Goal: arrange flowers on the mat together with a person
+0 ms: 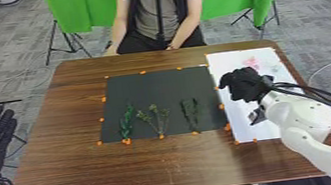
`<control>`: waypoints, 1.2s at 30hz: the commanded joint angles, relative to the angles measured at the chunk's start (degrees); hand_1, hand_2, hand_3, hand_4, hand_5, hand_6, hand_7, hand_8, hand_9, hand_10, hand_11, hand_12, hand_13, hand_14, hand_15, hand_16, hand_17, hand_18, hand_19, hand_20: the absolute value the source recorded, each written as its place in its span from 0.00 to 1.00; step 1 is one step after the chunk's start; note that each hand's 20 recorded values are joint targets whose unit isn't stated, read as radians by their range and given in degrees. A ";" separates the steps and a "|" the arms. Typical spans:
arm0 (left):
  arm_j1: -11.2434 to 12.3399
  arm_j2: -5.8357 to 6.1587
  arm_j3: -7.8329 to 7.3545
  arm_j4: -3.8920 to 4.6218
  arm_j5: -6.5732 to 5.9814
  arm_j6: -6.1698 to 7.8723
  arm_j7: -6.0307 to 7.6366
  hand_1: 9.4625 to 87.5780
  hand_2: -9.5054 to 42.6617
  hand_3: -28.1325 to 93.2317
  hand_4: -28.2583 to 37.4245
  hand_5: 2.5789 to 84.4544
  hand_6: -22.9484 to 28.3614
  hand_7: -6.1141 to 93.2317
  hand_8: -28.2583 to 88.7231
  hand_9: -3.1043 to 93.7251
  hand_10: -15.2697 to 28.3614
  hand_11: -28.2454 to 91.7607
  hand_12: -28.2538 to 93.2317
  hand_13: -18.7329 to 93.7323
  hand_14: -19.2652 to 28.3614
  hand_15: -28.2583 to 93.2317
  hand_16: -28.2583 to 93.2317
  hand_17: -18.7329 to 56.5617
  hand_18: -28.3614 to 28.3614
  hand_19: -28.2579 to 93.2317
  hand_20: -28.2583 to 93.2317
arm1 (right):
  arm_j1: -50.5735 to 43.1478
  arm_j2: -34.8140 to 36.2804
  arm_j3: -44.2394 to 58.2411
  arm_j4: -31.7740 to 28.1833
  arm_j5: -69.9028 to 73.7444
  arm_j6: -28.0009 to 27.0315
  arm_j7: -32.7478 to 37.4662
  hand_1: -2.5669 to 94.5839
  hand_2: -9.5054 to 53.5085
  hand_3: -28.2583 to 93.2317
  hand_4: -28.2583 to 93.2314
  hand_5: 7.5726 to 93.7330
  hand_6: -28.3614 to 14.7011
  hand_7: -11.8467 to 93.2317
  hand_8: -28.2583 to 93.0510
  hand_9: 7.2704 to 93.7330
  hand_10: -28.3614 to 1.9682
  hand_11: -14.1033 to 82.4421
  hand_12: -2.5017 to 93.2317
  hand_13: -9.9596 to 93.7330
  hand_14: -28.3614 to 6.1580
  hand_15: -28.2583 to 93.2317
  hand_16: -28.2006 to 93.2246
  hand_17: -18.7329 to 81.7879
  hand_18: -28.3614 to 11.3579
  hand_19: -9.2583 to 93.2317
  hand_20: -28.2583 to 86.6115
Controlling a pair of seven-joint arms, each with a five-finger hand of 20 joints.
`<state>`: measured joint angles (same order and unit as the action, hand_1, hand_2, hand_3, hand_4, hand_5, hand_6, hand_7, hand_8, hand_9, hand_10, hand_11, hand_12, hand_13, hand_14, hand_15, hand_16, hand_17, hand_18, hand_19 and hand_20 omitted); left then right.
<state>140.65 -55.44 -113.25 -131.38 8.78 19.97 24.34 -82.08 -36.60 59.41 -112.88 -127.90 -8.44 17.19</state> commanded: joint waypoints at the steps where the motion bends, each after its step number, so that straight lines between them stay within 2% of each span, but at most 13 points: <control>1: 0.87 -0.62 0.29 0.41 -1.18 0.26 -0.67 0.21 0.41 0.83 0.00 0.49 0.61 0.19 0.16 0.38 0.69 0.38 0.30 0.38 0.70 0.45 0.18 0.19 0.69 0.47 0.31 | 15.84 -8.44 -9.63 -0.11 1.85 -0.88 -6.81 0.66 0.00 0.84 0.02 0.50 0.71 0.39 0.10 0.65 0.72 0.34 0.52 0.57 0.58 0.76 0.75 0.42 0.27 0.78 0.65; 6: 0.19 -0.72 1.03 1.16 -1.31 0.68 -0.85 0.21 0.41 0.83 0.00 0.49 0.61 0.19 0.16 0.37 0.69 0.38 0.30 0.37 0.69 0.44 0.18 0.19 0.69 0.47 0.31 | 23.48 -19.49 -17.35 5.60 1.89 -2.72 -9.25 0.66 0.00 0.84 0.02 0.51 0.71 0.39 0.10 0.65 0.72 0.34 0.52 0.57 0.59 0.76 0.75 0.42 0.27 0.77 0.64; 7: -0.81 -0.77 1.49 2.27 -0.76 0.01 -1.52 0.21 0.41 0.83 0.00 0.49 0.61 0.19 0.16 0.37 0.69 0.37 0.30 0.37 0.69 0.44 0.18 0.19 0.69 0.47 0.31 | 24.54 -21.66 -18.58 6.88 1.52 -3.54 -9.50 0.66 0.00 0.84 0.02 0.51 0.71 0.39 0.10 0.65 0.72 0.34 0.52 0.57 0.59 0.76 0.75 0.42 0.27 0.77 0.64; 8: -1.97 -0.45 2.31 3.00 -1.16 0.62 -1.80 0.21 0.41 0.83 0.00 0.49 0.61 0.19 0.16 0.37 0.68 0.37 0.30 0.37 0.69 0.44 0.18 0.19 0.69 0.47 0.31 | 26.30 -22.75 -20.92 8.19 1.76 -3.36 -9.32 0.66 0.00 0.84 0.02 0.51 0.71 0.39 0.10 0.65 0.71 0.34 0.52 0.57 0.59 0.76 0.75 0.42 0.27 0.76 0.64; 9: -3.22 -0.10 3.38 3.41 -2.72 2.12 -1.55 0.21 0.41 0.83 0.00 0.49 0.61 0.19 0.16 0.37 0.68 0.37 0.30 0.37 0.69 0.44 0.18 0.19 0.69 0.47 0.31 | 26.65 -24.66 -21.57 9.43 0.97 -4.40 -9.97 0.66 0.00 0.84 0.02 0.51 0.71 0.39 0.10 0.65 0.71 0.34 0.52 0.57 0.59 0.76 0.74 0.42 0.27 0.76 0.64; 10: -3.74 -0.03 3.78 3.94 -3.34 0.93 -1.63 0.21 0.41 0.83 0.00 0.48 0.60 0.19 0.16 0.37 0.68 0.37 0.30 0.37 0.68 0.44 0.18 0.19 0.69 0.47 0.31 | 27.03 -26.39 -22.13 10.54 0.46 -5.81 -10.60 0.66 0.00 0.84 0.02 0.51 0.71 0.39 0.10 0.65 0.71 0.34 0.53 0.57 0.59 0.76 0.74 0.42 0.27 0.76 0.64; 12: -4.60 -0.52 4.54 4.59 -2.00 0.35 -2.57 0.21 0.41 0.83 0.00 0.48 0.60 0.19 0.16 0.36 0.67 0.37 0.30 0.37 0.68 0.44 0.18 0.20 0.69 0.47 0.31 | 28.46 -28.71 -24.66 12.77 1.17 -5.69 -10.77 0.66 0.00 0.84 0.02 0.51 0.71 0.39 0.10 0.65 0.71 0.33 0.53 0.57 0.59 0.76 0.74 0.42 0.27 0.76 0.64; 14: -6.91 -0.45 6.39 5.83 -2.27 0.70 -2.93 0.21 0.41 0.83 0.00 0.47 0.59 0.19 0.16 0.36 0.66 0.37 0.30 0.37 0.66 0.43 0.17 0.20 0.68 0.46 0.31 | 27.35 -31.42 -24.09 14.74 -0.14 -6.62 -10.92 0.65 0.00 0.85 0.02 0.51 0.70 0.39 0.10 0.65 0.69 0.33 0.53 0.57 0.59 0.75 0.74 0.42 0.27 0.76 0.63; 16: -9.35 0.03 8.45 7.06 -2.75 0.54 -2.34 0.21 0.41 0.83 0.00 0.47 0.58 0.20 0.16 0.36 0.66 0.37 0.30 0.37 0.66 0.42 0.17 0.20 0.68 0.46 0.31 | 27.96 -32.98 -25.23 16.56 0.28 -6.13 -9.92 0.65 0.00 0.85 0.02 0.51 0.69 0.40 0.10 0.64 0.69 0.33 0.52 0.56 0.59 0.75 0.74 0.41 0.27 0.76 0.63; 18: -10.90 -0.10 9.62 7.93 -1.68 -0.09 -3.27 0.21 0.41 0.83 0.00 0.46 0.58 0.20 0.16 0.36 0.65 0.37 0.30 0.37 0.65 0.42 0.17 0.20 0.68 0.46 0.31 | 29.48 -34.26 -27.49 18.39 2.21 -5.60 -8.18 0.65 0.00 0.85 0.02 0.51 0.69 0.40 0.10 0.64 0.68 0.33 0.53 0.56 0.58 0.75 0.73 0.41 0.27 0.76 0.63; 24: -13.02 0.39 11.43 8.49 -0.80 -0.06 -4.51 0.20 0.41 0.84 0.00 0.45 0.56 0.20 0.16 0.36 0.61 0.36 0.29 0.37 0.62 0.40 0.18 0.21 0.66 0.44 0.31 | 32.38 -37.47 -30.87 21.64 3.76 -3.41 -6.24 0.64 0.00 0.86 0.01 0.51 0.66 0.40 0.10 0.64 0.65 0.33 0.53 0.56 0.58 0.75 0.73 0.41 0.26 0.76 0.63; 33: -15.17 1.74 13.52 9.09 -0.96 -0.60 -3.85 0.19 0.41 0.84 0.00 0.43 0.55 0.20 0.17 0.34 0.58 0.36 0.29 0.37 0.59 0.38 0.18 0.22 0.66 0.43 0.31 | 41.55 -39.87 -41.39 28.69 8.52 6.78 -4.62 0.64 0.00 0.87 0.01 0.50 0.63 0.39 0.10 0.63 0.64 0.33 0.53 0.56 0.57 0.75 0.73 0.41 0.26 0.76 0.62; 36: -15.56 2.26 14.43 9.37 -1.29 -0.41 -3.49 0.19 0.41 0.83 0.00 0.43 0.55 0.20 0.17 0.34 0.58 0.36 0.29 0.37 0.59 0.37 0.18 0.22 0.66 0.43 0.31 | 43.24 -40.83 -43.19 30.19 9.83 5.15 -3.00 0.64 0.00 0.87 0.01 0.49 0.63 0.39 0.10 0.61 0.63 0.34 0.50 0.55 0.58 0.75 0.72 0.41 0.26 0.76 0.62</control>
<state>125.76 -54.40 -100.61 -122.98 7.50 19.95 20.68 -44.45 -75.16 18.66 -85.37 -120.90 -2.54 10.99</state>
